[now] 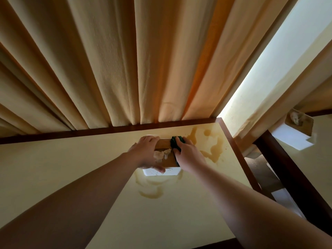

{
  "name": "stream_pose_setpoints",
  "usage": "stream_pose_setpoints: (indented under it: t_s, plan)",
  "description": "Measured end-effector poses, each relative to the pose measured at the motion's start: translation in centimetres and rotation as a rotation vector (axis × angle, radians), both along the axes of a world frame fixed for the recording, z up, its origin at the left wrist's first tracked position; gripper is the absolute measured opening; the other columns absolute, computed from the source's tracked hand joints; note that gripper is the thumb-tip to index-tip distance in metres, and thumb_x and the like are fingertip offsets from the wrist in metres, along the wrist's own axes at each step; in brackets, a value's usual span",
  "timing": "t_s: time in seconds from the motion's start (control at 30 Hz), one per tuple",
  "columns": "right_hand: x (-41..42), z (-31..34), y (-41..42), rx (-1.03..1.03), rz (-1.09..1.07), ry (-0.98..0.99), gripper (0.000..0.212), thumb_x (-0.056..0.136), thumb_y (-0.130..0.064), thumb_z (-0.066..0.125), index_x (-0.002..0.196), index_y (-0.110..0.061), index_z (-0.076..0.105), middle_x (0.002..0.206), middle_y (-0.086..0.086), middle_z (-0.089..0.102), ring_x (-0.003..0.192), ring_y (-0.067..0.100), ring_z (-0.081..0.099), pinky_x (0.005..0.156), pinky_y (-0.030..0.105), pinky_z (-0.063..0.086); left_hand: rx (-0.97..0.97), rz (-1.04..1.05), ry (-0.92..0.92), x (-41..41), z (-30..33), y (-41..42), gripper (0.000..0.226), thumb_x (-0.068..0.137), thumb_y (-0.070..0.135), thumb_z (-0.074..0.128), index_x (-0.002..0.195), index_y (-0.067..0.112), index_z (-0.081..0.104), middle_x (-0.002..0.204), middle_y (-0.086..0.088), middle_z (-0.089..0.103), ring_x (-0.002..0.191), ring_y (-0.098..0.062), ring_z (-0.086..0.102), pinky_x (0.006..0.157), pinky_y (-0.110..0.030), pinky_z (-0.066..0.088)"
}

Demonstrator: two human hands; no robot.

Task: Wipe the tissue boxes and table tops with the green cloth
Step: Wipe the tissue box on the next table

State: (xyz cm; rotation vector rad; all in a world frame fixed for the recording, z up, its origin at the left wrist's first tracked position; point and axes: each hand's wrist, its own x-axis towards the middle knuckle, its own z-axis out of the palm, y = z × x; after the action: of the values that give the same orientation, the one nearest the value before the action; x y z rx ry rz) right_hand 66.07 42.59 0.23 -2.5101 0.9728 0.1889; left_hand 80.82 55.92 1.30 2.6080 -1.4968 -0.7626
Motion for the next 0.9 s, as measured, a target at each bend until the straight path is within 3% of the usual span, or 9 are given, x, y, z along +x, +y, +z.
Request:
stream_pose_setpoints:
  t_s: [0.13, 0.33, 0.57, 0.7, 0.8, 0.9]
  plan:
    - [-2.6, -0.2, 1.2, -0.015, 0.027, -0.026, 0.055, 0.109, -0.043, 0.033, 0.163, -0.034, 0.025, 0.167, -0.002, 0.025, 0.137, 0.029, 0.048, 0.099, 0.041, 0.054, -0.012, 0.005, 0.004, 0.1, -0.3, 0.1, 0.147, 0.051, 0.083, 0.083, 0.163, 0.024, 0.008, 0.167, 0.005, 0.016, 0.154, -0.021, 0.013, 0.121, -0.052, 0.03]
    - [-6.8, -1.2, 3.6, 0.007, 0.06, -0.058, 0.057, 0.11, -0.046, 0.034, 0.164, -0.031, 0.026, 0.168, -0.007, 0.021, 0.144, 0.022, 0.039, 0.106, 0.037, 0.049, -0.024, -0.002, 0.017, 0.2, -0.4, 0.1, 0.146, 0.052, 0.083, 0.082, 0.163, 0.024, 0.008, 0.167, 0.005, 0.015, 0.154, -0.022, 0.013, 0.121, -0.053, 0.03]
    - [-3.6, -0.2, 1.4, -0.018, 0.039, -0.031, 0.053, 0.111, -0.044, 0.032, 0.163, -0.035, 0.027, 0.167, -0.005, 0.024, 0.141, 0.025, 0.045, 0.097, 0.037, 0.053, -0.036, -0.012, 0.004, 0.5, -0.9, 0.2, 0.146, 0.05, 0.087, 0.079, 0.163, 0.026, 0.009, 0.167, 0.005, 0.016, 0.153, -0.023, 0.014, 0.125, -0.053, 0.022]
    - [-0.7, -0.2, -1.3, -0.009, 0.049, -0.013, 0.051, 0.111, -0.043, 0.037, 0.161, -0.041, 0.029, 0.167, -0.001, 0.026, 0.143, 0.029, 0.043, 0.095, 0.036, 0.049, -0.061, 0.051, 0.01, 0.5, -1.4, 0.8, 0.145, 0.044, 0.09, 0.077, 0.161, 0.038, 0.01, 0.165, 0.005, 0.013, 0.152, -0.027, 0.011, 0.125, -0.052, 0.018]
    - [0.6, -0.5, -3.2, -0.006, 0.161, -0.032, 0.047, 0.109, -0.038, 0.046, 0.155, -0.045, 0.041, 0.165, -0.001, 0.029, 0.145, 0.032, 0.038, 0.112, 0.044, 0.044, -0.091, 0.068, 0.05, 0.7, -1.6, 1.1, 0.146, 0.041, 0.09, 0.079, 0.161, 0.039, 0.012, 0.163, 0.007, 0.018, 0.149, -0.026, 0.018, 0.122, -0.049, 0.026]
    - [1.6, -0.4, -4.5, -0.066, 0.314, 0.004, 0.045, 0.108, -0.037, 0.048, 0.151, -0.049, 0.045, 0.164, -0.004, 0.03, 0.141, 0.032, 0.038, 0.113, 0.049, 0.041, -0.102, 0.057, 0.052, 0.8, -1.6, 0.9, 0.145, 0.042, 0.087, 0.081, 0.16, 0.035, 0.016, 0.158, 0.008, 0.025, 0.144, -0.023, 0.025, 0.119, -0.046, 0.033]
